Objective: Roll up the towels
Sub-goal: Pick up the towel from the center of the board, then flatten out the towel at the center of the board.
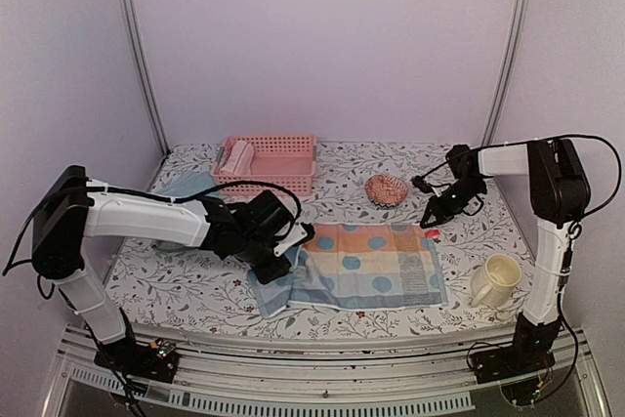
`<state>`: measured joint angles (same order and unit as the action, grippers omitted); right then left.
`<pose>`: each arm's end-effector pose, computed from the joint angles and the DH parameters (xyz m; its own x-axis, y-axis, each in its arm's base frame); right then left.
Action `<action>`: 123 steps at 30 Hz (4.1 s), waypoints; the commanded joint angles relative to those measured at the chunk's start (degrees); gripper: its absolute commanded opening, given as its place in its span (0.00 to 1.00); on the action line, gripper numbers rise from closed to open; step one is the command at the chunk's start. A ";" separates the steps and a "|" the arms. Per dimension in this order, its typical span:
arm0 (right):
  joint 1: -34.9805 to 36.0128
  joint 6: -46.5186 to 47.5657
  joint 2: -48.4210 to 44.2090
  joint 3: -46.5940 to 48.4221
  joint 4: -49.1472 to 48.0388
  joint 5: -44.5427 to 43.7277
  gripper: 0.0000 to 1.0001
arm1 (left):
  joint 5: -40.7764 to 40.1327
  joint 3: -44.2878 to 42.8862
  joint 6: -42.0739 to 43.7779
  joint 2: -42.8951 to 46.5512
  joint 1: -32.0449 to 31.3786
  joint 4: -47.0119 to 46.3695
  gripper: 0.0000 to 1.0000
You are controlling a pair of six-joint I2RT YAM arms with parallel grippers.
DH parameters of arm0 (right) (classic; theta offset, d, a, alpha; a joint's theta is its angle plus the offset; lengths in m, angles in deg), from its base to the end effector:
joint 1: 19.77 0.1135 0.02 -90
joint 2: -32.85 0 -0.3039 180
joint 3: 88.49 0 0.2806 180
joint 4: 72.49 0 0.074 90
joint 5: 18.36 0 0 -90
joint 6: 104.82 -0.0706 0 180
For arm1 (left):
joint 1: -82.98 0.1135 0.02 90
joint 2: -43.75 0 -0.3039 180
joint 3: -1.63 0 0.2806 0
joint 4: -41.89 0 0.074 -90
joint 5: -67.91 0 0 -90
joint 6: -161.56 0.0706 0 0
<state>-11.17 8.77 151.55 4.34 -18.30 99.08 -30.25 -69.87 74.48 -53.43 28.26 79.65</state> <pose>0.4322 0.0983 0.1230 -0.8079 -0.4814 -0.3398 -0.5834 0.7343 0.3469 0.2249 -0.3005 0.1647 -0.4767 0.7610 -0.4401 0.7967 0.5855 0.1496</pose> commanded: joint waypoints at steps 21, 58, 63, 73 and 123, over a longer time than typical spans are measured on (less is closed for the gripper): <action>-0.24 0.84 0.11 -0.57 -0.62 1.85 0.03 | -5.81 -7.30 10.09 -8.96 -3.60 2.06 0.29; -8.66 2.36 -16.63 6.54 4.75 5.51 0.03 | -4.18 -1.76 -3.94 20.21 15.89 -2.26 0.00; -10.25 3.68 -23.70 10.94 7.39 6.00 0.03 | -3.26 -2.26 -2.78 27.43 16.49 -1.63 0.00; -10.27 4.83 -40.75 10.28 12.24 12.81 0.03 | 2.78 0.38 -5.65 43.61 15.26 -2.99 0.00; -7.02 3.51 -12.38 -3.10 -2.74 0.28 0.48 | 11.53 6.29 -21.36 9.04 25.17 -11.25 0.29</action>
<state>-18.51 11.50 143.27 2.16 -21.18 99.56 -22.60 -65.00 54.81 -50.11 56.30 65.07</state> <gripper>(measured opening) 0.478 0.310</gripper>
